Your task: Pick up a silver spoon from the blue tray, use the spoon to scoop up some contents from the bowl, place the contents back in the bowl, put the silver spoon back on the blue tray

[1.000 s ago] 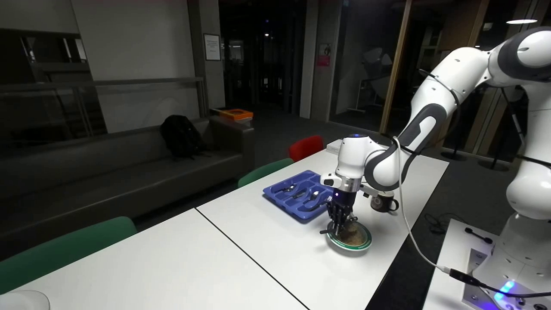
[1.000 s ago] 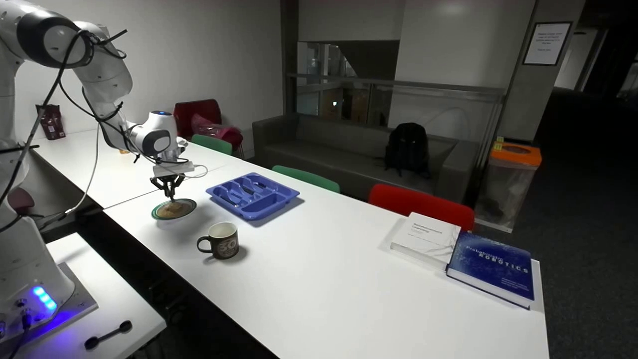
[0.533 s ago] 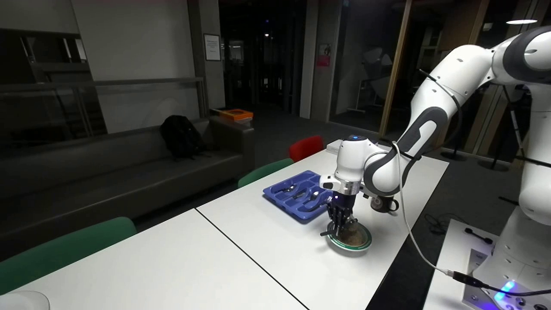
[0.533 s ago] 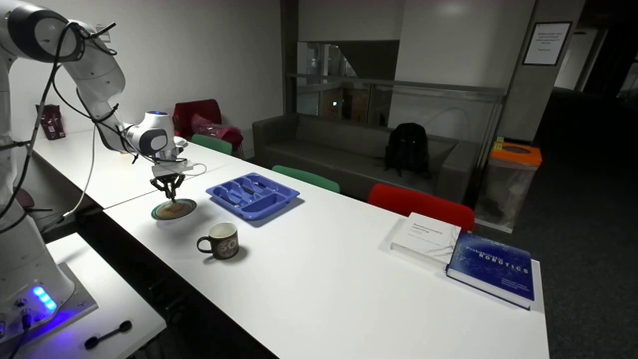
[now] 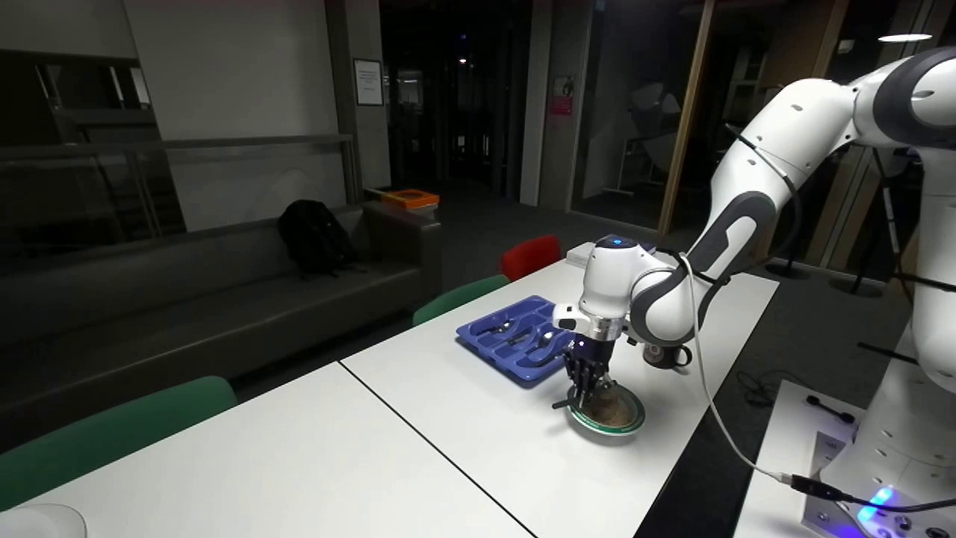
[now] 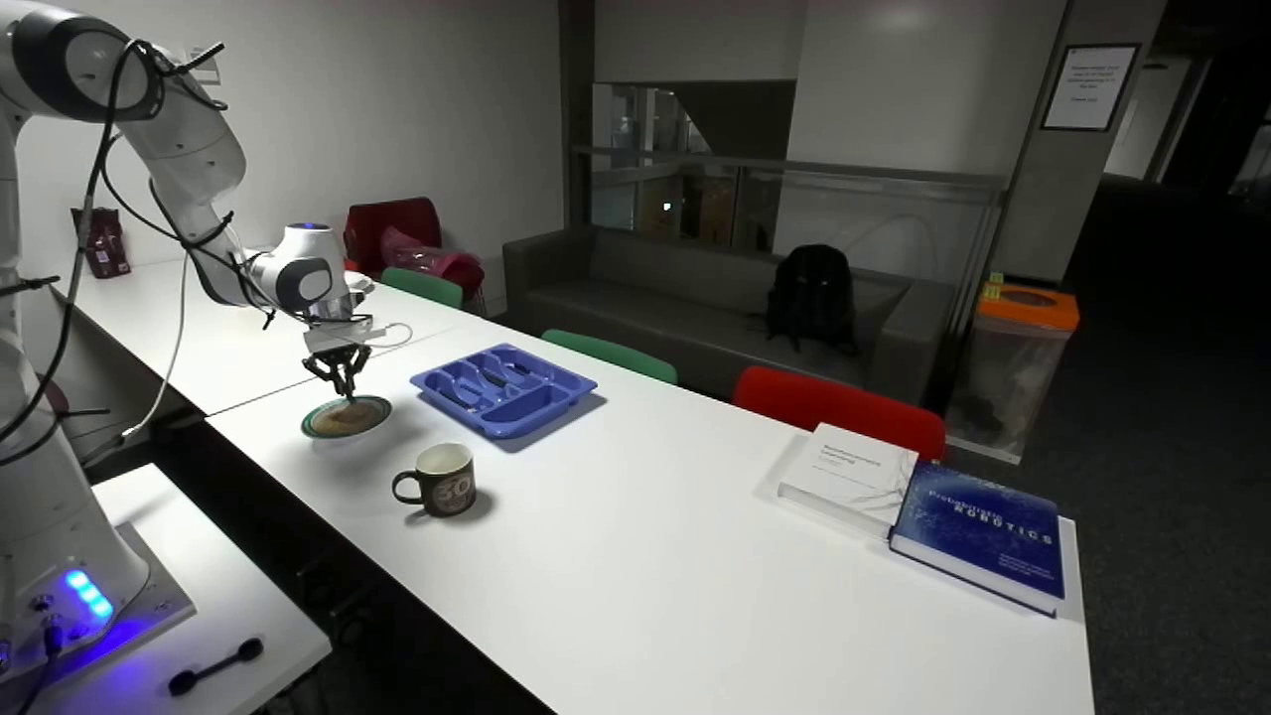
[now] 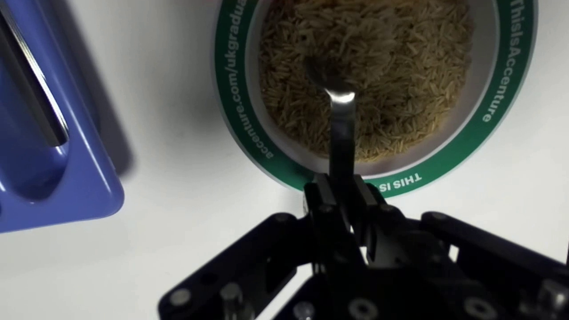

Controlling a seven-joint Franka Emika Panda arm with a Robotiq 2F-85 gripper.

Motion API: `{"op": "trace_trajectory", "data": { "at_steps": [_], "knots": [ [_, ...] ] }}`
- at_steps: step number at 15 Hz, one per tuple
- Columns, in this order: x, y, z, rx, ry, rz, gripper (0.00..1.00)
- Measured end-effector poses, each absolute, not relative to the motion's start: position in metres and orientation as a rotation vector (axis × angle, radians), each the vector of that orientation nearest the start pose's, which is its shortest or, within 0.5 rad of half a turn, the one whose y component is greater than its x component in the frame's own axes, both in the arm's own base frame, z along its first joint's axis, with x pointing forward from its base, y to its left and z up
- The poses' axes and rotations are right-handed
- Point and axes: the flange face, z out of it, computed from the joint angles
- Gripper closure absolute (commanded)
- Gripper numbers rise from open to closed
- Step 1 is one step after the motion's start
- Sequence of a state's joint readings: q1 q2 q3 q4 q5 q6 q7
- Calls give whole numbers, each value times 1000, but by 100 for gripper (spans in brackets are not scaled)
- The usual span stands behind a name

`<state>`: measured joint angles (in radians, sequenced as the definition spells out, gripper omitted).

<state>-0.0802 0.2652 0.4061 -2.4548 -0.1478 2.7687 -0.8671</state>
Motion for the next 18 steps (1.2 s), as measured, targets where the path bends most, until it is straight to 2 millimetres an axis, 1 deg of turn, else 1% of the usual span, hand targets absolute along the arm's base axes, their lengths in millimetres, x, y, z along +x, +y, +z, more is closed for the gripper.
{"op": "trace_trajectory", "data": {
  "at_steps": [10, 18],
  "knots": [
    [462, 174, 211, -2471, -1926, -166, 97],
    [465, 178, 231, -2480, -1952, -218, 97]
  ]
}}
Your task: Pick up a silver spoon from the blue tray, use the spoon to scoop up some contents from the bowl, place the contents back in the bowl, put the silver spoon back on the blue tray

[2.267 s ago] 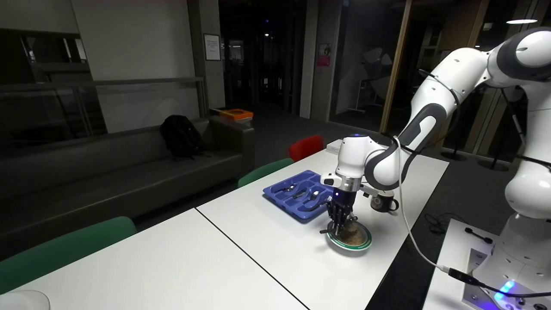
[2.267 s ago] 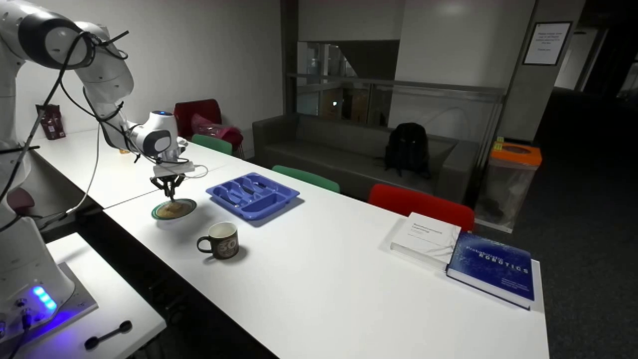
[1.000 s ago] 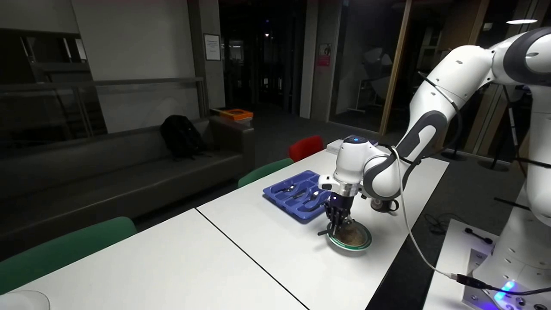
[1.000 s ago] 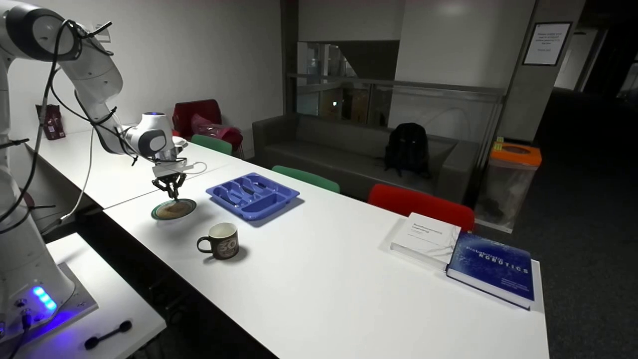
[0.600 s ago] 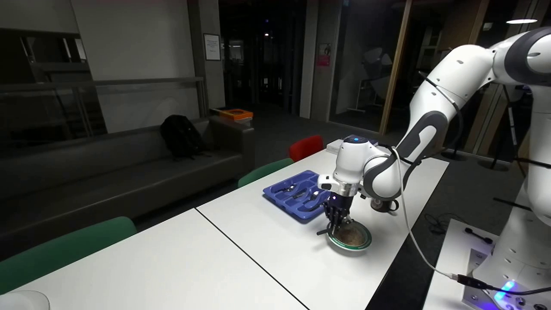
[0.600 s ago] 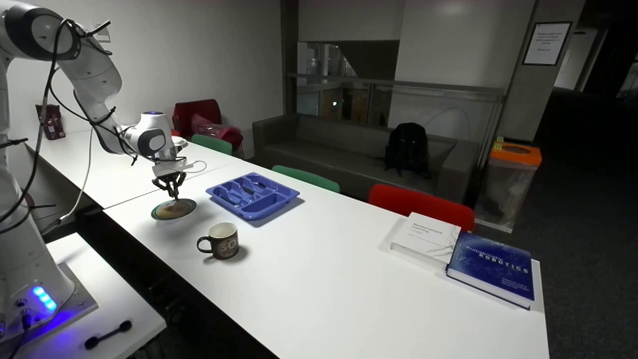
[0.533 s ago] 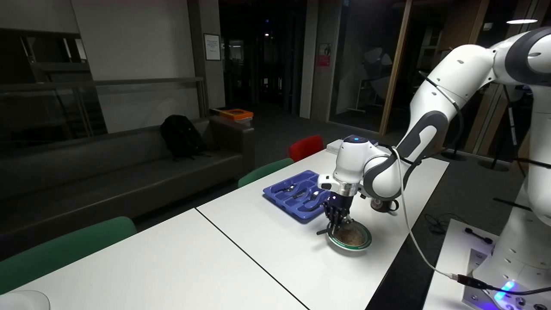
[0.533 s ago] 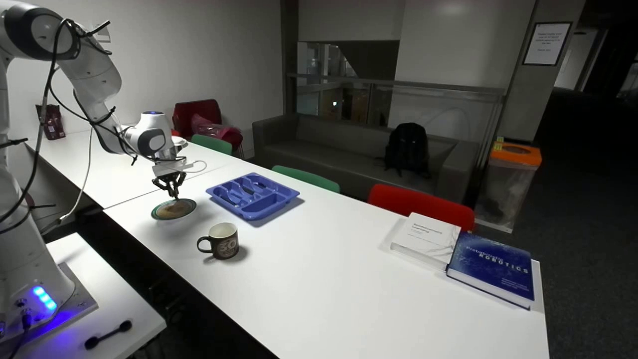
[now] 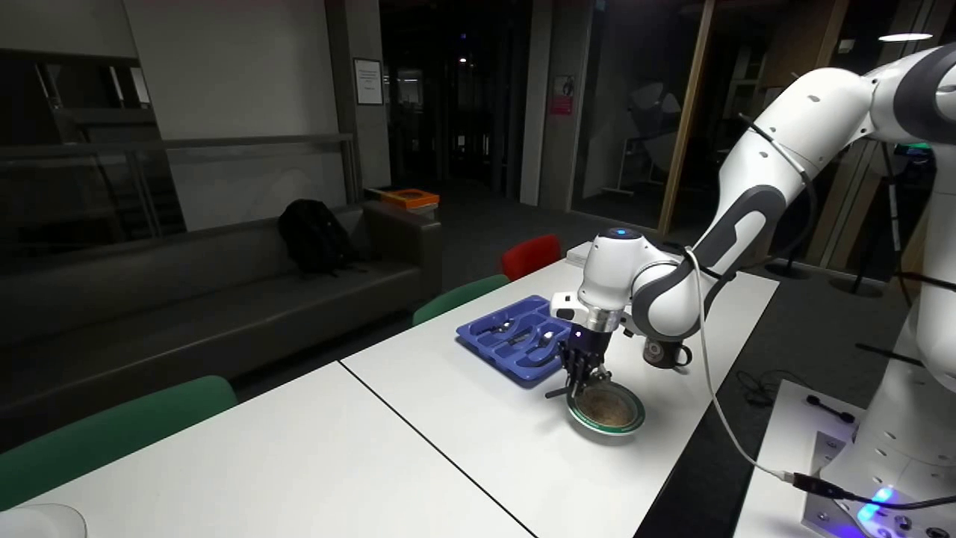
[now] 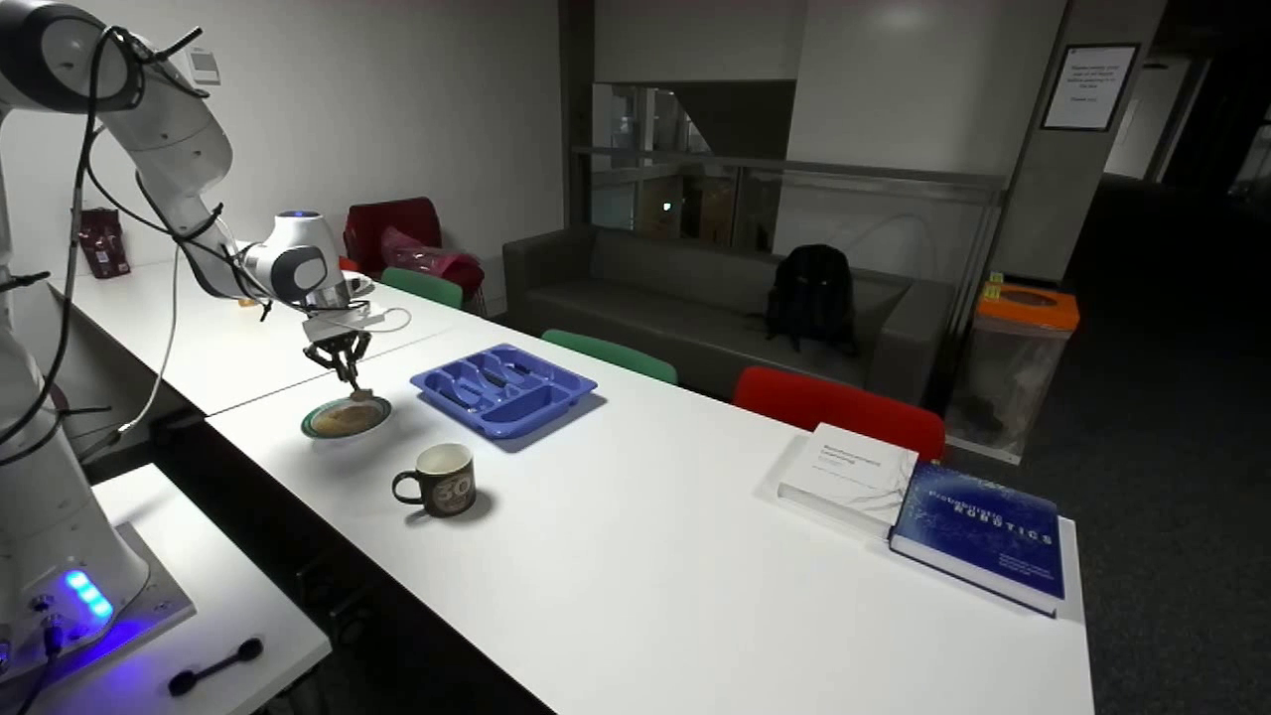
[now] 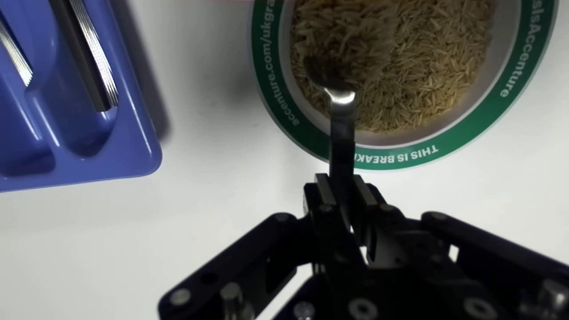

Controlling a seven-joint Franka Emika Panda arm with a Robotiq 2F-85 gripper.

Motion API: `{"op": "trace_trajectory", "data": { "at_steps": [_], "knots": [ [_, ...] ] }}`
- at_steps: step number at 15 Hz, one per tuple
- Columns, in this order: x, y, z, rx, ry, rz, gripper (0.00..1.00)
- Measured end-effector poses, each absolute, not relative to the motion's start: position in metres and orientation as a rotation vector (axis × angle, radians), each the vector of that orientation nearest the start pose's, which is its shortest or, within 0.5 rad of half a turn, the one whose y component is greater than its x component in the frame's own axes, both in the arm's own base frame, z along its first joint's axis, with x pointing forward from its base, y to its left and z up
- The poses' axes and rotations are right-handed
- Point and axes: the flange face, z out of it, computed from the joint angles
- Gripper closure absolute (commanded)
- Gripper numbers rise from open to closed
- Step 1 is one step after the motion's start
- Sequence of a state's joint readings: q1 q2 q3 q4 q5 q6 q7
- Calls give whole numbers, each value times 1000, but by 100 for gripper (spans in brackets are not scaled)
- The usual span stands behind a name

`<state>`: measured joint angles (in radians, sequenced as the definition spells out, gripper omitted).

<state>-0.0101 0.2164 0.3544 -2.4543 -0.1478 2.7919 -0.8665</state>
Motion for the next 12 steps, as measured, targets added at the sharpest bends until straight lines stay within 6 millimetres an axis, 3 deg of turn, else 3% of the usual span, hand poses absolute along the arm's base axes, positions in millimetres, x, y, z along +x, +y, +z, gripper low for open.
{"op": "trace_trajectory", "data": {
  "at_steps": [12],
  "knots": [
    [456, 189, 247, -2506, -1892, -219, 97]
  ]
}}
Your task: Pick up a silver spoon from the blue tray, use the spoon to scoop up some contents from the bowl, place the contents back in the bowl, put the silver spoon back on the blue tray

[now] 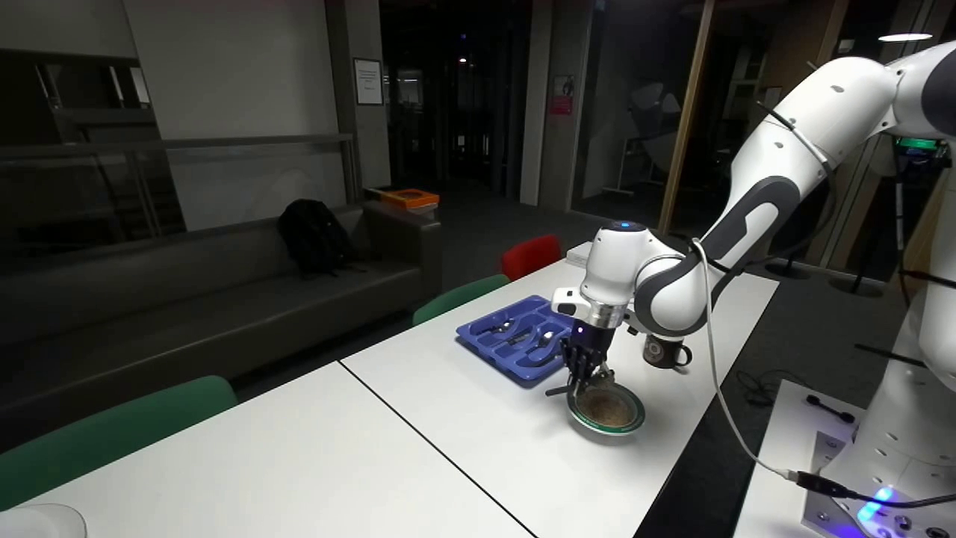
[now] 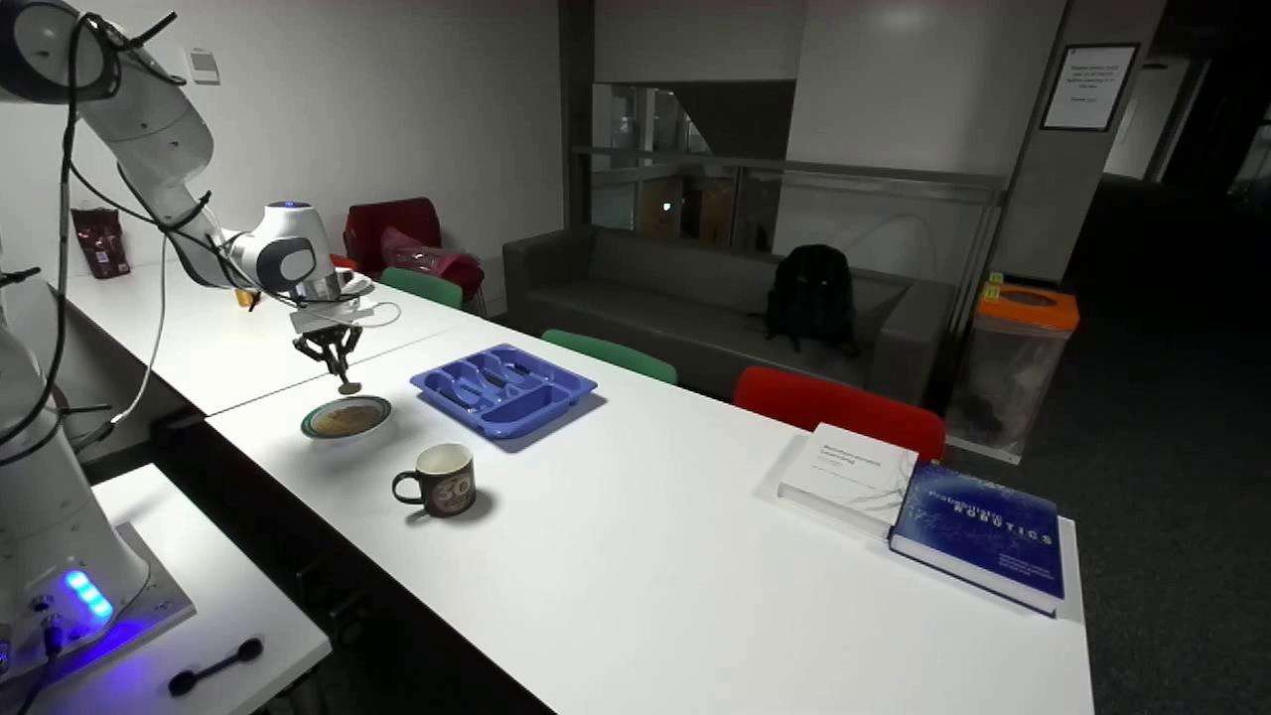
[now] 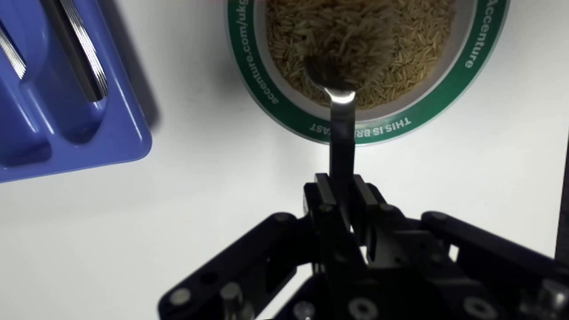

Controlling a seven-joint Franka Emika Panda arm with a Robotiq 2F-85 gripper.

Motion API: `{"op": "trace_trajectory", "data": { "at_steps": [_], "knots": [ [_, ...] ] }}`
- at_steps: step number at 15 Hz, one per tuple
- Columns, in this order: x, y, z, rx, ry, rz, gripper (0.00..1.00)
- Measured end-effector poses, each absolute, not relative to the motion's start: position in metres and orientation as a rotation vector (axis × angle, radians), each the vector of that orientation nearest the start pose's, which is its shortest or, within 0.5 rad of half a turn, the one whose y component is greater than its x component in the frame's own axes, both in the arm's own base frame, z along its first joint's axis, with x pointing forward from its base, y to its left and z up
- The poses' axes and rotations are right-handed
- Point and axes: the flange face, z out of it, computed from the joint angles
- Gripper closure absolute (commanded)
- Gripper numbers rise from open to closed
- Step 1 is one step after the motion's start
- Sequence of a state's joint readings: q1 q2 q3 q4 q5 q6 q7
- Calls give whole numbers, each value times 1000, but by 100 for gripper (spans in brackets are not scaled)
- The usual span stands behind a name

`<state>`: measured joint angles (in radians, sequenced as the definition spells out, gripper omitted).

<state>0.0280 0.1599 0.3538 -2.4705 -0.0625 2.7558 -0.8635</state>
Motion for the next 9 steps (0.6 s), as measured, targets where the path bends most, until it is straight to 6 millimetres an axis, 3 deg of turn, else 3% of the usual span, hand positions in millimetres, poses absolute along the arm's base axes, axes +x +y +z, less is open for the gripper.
{"op": "trace_trajectory", "data": {
  "at_steps": [9],
  "knots": [
    [445, 193, 266, -2535, -1835, -251, 97]
  ]
}}
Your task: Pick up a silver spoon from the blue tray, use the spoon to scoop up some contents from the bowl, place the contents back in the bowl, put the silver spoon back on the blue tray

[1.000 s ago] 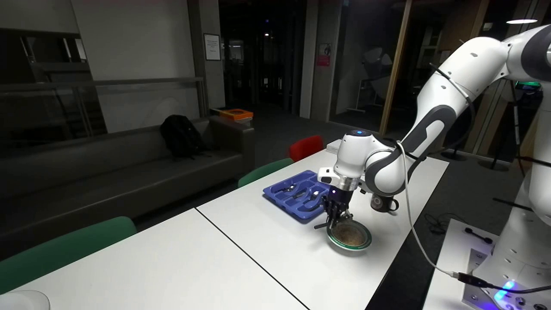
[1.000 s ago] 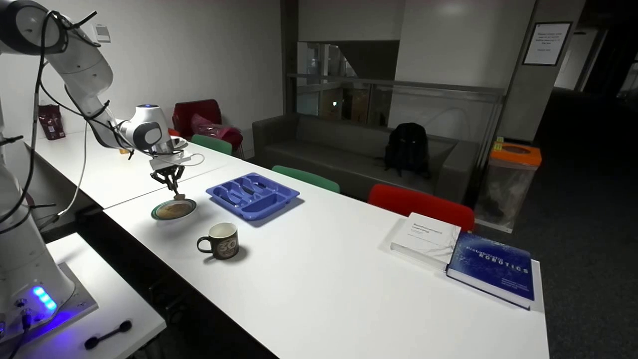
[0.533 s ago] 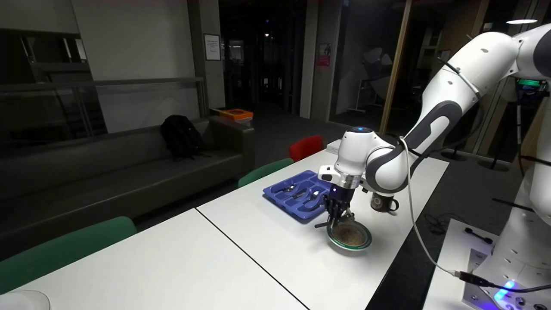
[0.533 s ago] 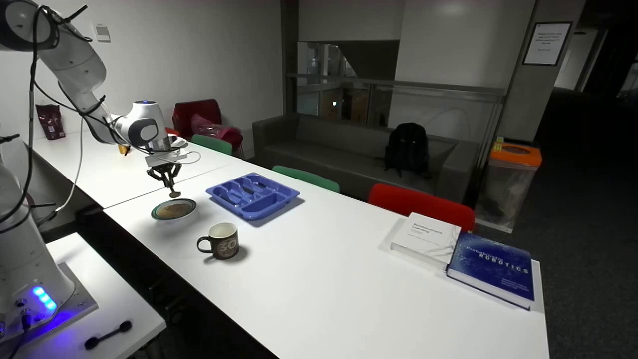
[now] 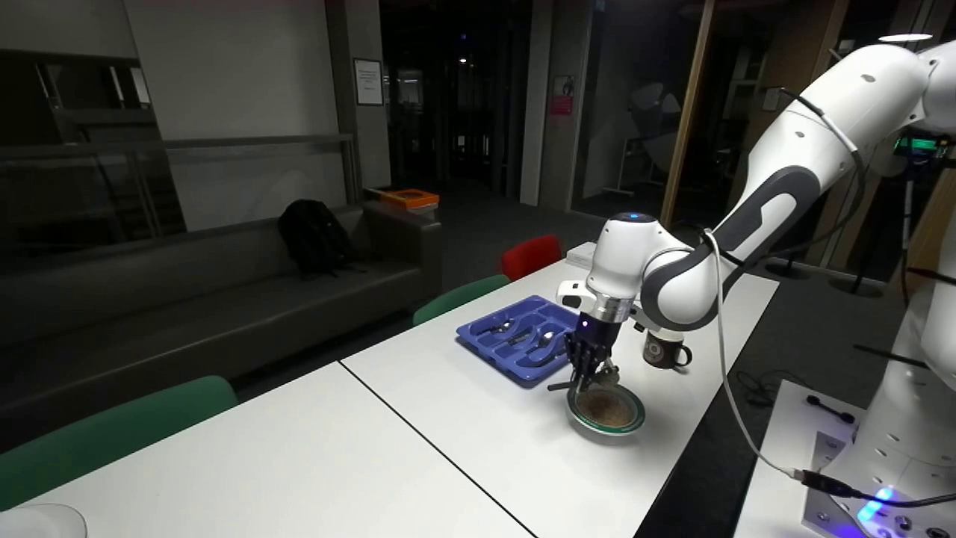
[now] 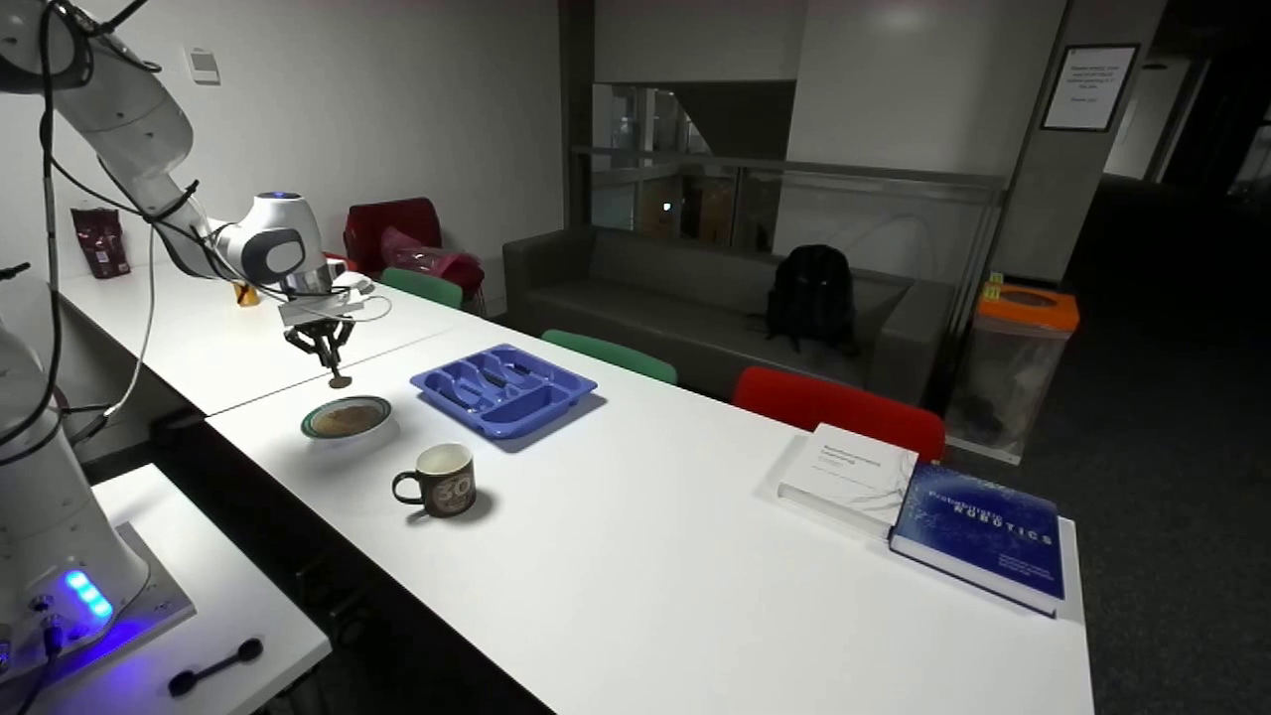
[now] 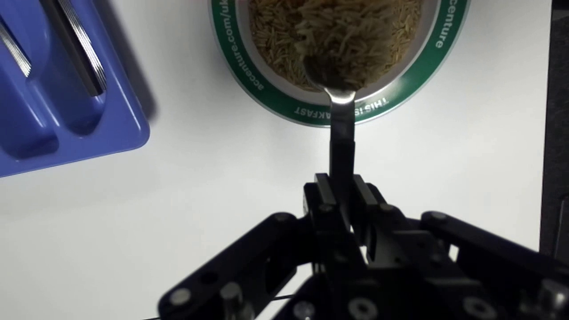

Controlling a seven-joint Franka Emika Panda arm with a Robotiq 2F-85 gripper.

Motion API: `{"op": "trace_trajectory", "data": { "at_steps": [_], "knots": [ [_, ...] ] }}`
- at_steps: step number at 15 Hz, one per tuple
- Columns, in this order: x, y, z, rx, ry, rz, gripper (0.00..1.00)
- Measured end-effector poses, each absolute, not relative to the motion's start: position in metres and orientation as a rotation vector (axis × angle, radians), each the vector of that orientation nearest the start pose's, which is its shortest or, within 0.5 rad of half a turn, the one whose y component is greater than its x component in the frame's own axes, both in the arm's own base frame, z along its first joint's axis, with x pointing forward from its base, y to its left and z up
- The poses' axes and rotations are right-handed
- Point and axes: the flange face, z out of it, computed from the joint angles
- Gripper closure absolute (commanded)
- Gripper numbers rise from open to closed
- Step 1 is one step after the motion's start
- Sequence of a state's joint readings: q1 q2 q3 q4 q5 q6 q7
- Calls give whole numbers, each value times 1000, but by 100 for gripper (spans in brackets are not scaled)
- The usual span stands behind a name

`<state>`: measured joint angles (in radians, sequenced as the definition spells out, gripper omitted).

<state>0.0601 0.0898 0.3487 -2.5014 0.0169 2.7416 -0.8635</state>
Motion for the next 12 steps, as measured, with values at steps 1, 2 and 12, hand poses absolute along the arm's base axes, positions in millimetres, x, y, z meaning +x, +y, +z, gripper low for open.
{"op": "trace_trajectory", "data": {
  "at_steps": [1, 2, 12],
  "knots": [
    [443, 194, 268, -2537, -1834, -255, 97],
    [441, 194, 270, -2539, -1836, -260, 97],
    [433, 193, 281, -2560, -1834, -280, 87]
  ]
}}
